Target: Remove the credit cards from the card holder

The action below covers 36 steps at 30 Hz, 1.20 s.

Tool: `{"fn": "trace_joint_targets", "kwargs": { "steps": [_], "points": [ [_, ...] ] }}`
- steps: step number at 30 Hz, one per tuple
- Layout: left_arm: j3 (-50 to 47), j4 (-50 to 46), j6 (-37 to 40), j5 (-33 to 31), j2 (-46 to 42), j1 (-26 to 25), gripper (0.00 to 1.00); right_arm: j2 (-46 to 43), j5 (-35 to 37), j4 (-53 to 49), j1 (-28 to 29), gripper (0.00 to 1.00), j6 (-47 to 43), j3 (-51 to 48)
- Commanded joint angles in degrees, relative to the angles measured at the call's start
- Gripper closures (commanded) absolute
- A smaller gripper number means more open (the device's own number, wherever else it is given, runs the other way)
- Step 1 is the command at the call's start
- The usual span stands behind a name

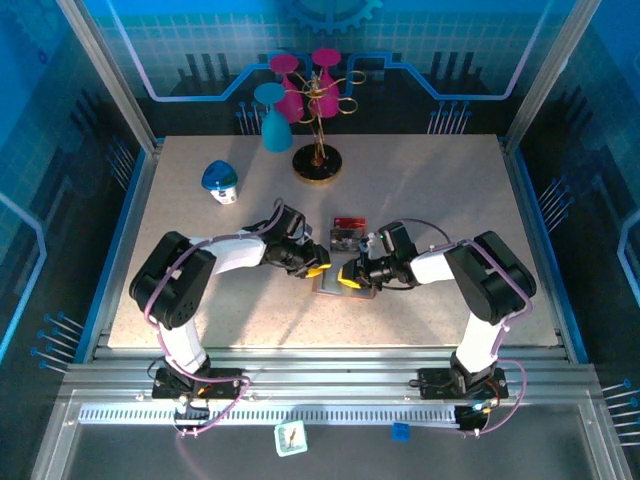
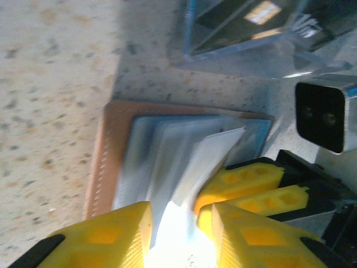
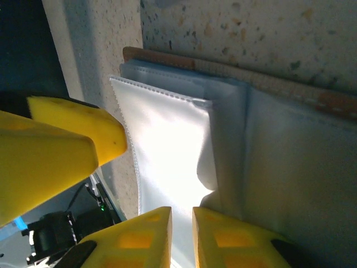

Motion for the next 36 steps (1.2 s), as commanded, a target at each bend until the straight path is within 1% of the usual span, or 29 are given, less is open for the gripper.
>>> {"fn": "trace_joint_targets", "kwargs": {
  "steps": [1, 4, 7, 10, 17, 19, 22, 32, 34, 36],
  "points": [
    [-1.65, -1.4, 1.13, -1.04, -2.99, 1.03, 0.63, 2.59, 0.2, 4.12, 1.25, 0.82, 2.92, -0.88],
    [-2.11, -1.65, 1.27, -1.03, -3.35, 1.19, 0.61, 4.35, -0.45, 8.25, 2.0, 0.83, 5.35, -0.95],
    [-2.33, -1.99, 1.38, -0.87, -2.99, 1.23, 0.6, 6.0, -1.1, 12.98, 2.26, 0.83, 8.26, -1.48],
    [-2.52, -1.98, 1.4, -0.62, -2.59, 1.2, 0.6, 7.05, -1.45, 15.59, 2.3, 0.84, 9.9, -2.02],
    [-1.72, -1.67, 1.1, 0.18, -1.94, 1.19, 0.61, 6.61, -1.42, 14.21, 2.32, 0.84, 8.97, -2.06],
    [-1.43, -1.61, 1.27, 0.57, -2.19, 1.18, 0.66, 6.39, -1.47, 13.59, 2.31, 0.84, 8.62, -2.11],
    [-1.24, -1.01, 1.1, 1.47, -2.42, 1.18, 0.7, 6.17, -1.45, 12.85, 2.31, 0.84, 8.24, -1.94],
    [-0.7, -1.09, 1.21, 2.99, -2.42, 1.16, 0.73, 5.41, -1.26, 11.76, 2.25, 0.84, 7.64, -1.85],
    [-0.71, -1.72, 1.42, 2.58, -2.89, 1.1, 0.7, 5.37, -1.2, 11.57, 2.31, 0.84, 7.55, -1.85],
    [-0.79, -3.08, 1.7, 1.2, -3.61, 1.16, 0.62, 5.37, -1.2, 11.52, 2.23, 0.84, 7.39, -1.89]
  ]
}}
